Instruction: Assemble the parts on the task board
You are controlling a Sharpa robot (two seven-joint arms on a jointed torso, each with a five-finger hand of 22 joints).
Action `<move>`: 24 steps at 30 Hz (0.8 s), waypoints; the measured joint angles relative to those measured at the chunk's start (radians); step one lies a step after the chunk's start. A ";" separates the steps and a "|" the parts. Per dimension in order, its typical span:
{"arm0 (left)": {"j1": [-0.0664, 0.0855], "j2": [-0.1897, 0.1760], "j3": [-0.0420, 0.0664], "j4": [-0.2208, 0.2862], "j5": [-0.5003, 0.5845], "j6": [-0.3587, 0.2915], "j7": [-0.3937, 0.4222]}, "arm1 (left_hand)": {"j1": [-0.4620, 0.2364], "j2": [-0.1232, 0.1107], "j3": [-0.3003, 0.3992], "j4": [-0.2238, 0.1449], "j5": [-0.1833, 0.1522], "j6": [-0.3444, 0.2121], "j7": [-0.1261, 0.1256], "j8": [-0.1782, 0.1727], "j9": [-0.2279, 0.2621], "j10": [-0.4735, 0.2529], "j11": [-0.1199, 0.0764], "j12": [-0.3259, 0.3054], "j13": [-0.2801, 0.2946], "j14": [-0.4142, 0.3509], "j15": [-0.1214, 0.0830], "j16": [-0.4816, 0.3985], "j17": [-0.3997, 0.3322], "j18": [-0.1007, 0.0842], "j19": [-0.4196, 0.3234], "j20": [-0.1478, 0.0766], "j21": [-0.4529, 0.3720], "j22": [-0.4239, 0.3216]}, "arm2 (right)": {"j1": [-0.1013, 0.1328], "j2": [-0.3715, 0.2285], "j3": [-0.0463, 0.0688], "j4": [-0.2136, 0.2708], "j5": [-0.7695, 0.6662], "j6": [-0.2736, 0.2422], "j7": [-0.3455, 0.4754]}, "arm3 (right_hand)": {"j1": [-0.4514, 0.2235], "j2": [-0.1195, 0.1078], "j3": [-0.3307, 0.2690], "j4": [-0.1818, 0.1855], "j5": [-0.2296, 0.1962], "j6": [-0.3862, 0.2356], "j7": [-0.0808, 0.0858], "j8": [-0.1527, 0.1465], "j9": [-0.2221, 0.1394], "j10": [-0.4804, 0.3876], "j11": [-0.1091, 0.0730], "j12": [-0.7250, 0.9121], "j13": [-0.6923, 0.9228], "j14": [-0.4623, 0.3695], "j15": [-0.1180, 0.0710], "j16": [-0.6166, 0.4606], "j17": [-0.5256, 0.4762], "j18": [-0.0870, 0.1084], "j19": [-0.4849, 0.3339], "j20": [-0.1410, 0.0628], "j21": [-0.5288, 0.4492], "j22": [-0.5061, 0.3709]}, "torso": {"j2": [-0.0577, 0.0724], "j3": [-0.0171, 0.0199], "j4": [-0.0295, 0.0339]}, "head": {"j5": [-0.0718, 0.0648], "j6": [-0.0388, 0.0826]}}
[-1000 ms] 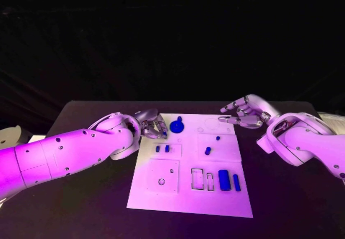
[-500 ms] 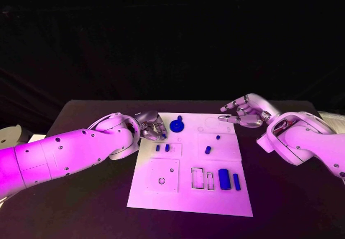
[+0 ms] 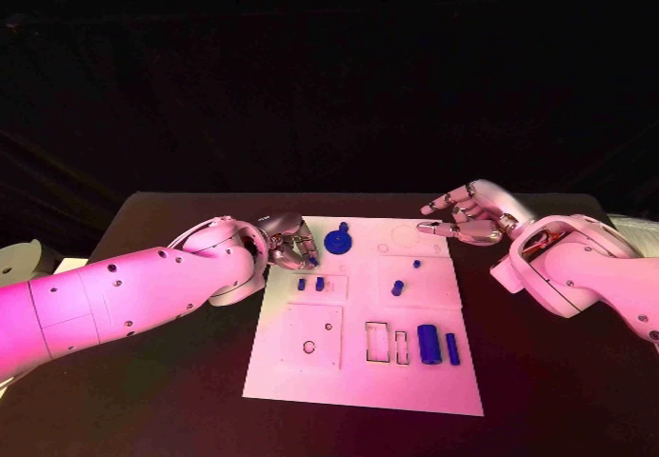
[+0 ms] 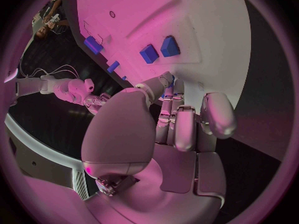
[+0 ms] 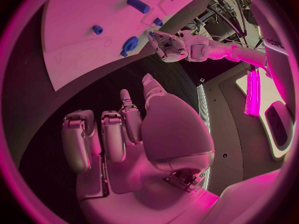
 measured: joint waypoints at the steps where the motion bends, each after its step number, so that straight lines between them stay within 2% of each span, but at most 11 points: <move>1: 0.000 0.001 0.000 -0.001 -0.002 0.000 0.000 | 0.000 0.000 0.000 0.000 0.000 0.000 0.000 0.000 0.000 0.000 0.000 0.000 0.000 0.000 0.000 0.002 0.000 0.000 0.000 0.000 0.000 0.000 | 0.000 0.000 0.000 0.000 0.000 0.000 0.000 | 0.000 0.000 0.000 0.000 0.000 0.000 0.000 0.000 0.000 0.000 0.000 0.000 0.000 0.000 0.000 0.000 0.000 0.000 0.000 0.000 0.000 0.000 | 0.000 0.0000 0.0000 | 0.000 0.000; 24: -0.006 0.019 -0.003 -0.009 -0.038 0.004 0.002 | 0.000 0.000 0.000 0.000 0.000 0.000 0.000 0.000 0.000 0.002 0.002 -0.006 0.000 0.000 0.000 0.004 0.000 0.000 0.000 0.000 0.000 0.003 | 0.000 0.001 0.000 -0.001 0.002 0.003 0.001 | 0.000 0.000 0.000 0.000 0.000 0.000 0.000 0.000 0.001 0.000 0.000 0.000 0.000 0.000 0.000 0.000 0.000 0.000 0.000 0.000 0.000 0.000 | 0.000 -0.0003 0.0000 | -0.007 -0.001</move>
